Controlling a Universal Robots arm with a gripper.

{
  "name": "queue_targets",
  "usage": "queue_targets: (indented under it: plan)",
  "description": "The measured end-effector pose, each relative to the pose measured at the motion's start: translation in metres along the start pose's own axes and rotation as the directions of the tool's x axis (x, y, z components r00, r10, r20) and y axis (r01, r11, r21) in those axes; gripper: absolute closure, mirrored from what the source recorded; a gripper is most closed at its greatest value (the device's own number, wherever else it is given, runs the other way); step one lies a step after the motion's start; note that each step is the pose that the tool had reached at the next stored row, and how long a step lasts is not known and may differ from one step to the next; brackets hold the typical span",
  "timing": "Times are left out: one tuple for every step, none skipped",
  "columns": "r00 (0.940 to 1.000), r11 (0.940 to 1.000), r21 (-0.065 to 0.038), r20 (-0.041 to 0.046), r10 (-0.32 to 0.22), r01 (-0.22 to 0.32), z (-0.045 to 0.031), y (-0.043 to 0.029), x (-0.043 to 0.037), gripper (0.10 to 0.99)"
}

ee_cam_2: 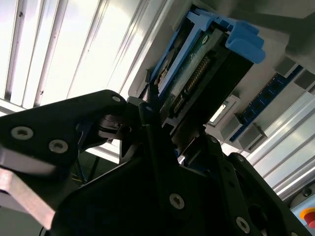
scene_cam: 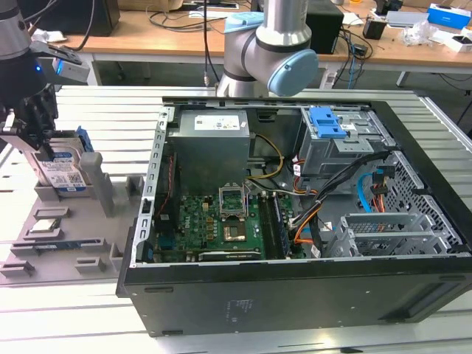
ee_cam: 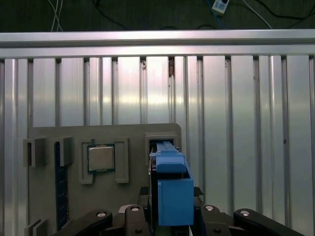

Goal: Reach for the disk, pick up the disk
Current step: 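Pick up the disk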

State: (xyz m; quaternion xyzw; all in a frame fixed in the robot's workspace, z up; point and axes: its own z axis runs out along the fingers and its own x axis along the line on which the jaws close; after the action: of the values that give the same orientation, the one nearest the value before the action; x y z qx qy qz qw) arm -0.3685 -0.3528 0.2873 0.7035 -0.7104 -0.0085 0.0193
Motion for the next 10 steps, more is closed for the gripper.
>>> queue_targets:
  plan:
    - [1.0, 1.0, 0.0, -0.0001, 0.0, 0.0, 0.0, 0.0, 0.0, 0.663]
    - [1.0, 1.0, 0.0, -0.0003, 0.0, 0.0, 0.0, 0.0, 0.0, 0.678]
    - [1.0, 1.0, 0.0, -0.0003, 0.0, 0.0, 0.0, 0.0, 0.0, 0.725]
    - [1.0, 1.0, 0.0, -0.0005, 0.0, 0.0, 0.0, 0.0, 0.0, 0.725]
    - [1.0, 1.0, 0.0, -0.0007, 0.0, 0.0, 0.0, 0.0, 0.0, 0.725]
    - [1.0, 1.0, 0.0, -0.0009, 0.0, 0.0, 0.0, 0.0, 0.0001, 0.725]
    - [1.0, 1.0, 0.0, -0.0011, 0.0, 0.0, 0.0, 0.0, 0.0001, 0.725]
    - [1.0, 1.0, 0.0, -0.0013, 0.0, 0.0, 0.0, 0.0, 0.0001, 0.725]
    - [1.0, 1.0, 0.0, -0.0016, 0.0, 0.0, 0.0, 0.0, 0.0001, 0.725]
    - [1.0, 1.0, 0.0, -0.0018, 0.0, 0.0, 0.0, 0.0, 0.0001, 0.725]
